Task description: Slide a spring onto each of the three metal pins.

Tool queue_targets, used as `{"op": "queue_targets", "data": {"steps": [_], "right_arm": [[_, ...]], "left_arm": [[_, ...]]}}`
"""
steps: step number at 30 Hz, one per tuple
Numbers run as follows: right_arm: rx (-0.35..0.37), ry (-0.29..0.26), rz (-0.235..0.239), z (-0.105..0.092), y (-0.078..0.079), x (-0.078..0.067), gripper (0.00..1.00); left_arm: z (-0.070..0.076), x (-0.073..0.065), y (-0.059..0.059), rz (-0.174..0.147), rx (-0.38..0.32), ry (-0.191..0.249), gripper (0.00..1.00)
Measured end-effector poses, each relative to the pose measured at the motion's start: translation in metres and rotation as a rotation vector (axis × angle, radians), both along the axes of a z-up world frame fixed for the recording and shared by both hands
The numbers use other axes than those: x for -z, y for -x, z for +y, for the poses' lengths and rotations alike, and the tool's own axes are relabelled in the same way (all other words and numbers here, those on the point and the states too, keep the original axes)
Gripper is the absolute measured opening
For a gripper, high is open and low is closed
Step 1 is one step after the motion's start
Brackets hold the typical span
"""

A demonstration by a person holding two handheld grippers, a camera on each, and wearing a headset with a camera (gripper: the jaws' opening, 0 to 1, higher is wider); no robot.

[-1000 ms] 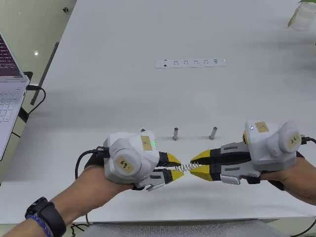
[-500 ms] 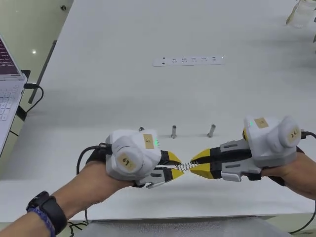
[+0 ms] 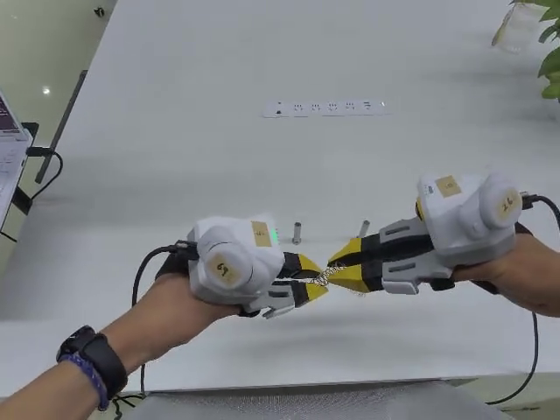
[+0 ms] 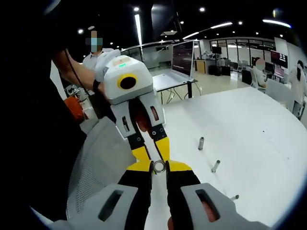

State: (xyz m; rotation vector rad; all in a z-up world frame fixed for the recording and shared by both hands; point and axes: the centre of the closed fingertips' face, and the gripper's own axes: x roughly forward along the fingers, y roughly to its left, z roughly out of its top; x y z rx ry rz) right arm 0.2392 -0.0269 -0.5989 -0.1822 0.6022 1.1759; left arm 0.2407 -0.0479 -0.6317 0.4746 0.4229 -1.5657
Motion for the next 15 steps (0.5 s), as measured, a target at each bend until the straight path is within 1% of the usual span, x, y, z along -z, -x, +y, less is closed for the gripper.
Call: {"op": "queue_targets", "data": {"steps": [4, 7, 9, 10, 13, 15], "right_arm": [[-0.023, 0.026, -0.014, -0.002, -0.004, -0.009, 0.08], [-0.035, 0.044, -0.024, -0.005, -0.006, -0.013, 0.08], [-0.044, 0.062, -0.03, -0.007, -0.007, -0.016, 0.08], [-0.049, 0.066, -0.031, -0.008, -0.007, -0.017, 0.08], [-0.08, 0.102, -0.038, -0.011, -0.007, -0.018, 0.09], [-0.114, 0.149, -0.05, -0.014, -0.006, -0.018, 0.09]], "left_arm": [[-0.009, -0.009, -0.003, 0.017, -0.021, 0.053, 0.02], [-0.012, -0.014, -0.005, 0.023, -0.031, 0.08, 0.02], [-0.014, -0.017, -0.007, 0.028, -0.037, 0.094, 0.02], [-0.014, -0.018, -0.007, 0.026, -0.037, 0.099, 0.02], [-0.017, -0.021, -0.007, 0.023, -0.034, 0.107, 0.02], [-0.019, -0.023, -0.006, 0.021, -0.027, 0.109, 0.02]]}}
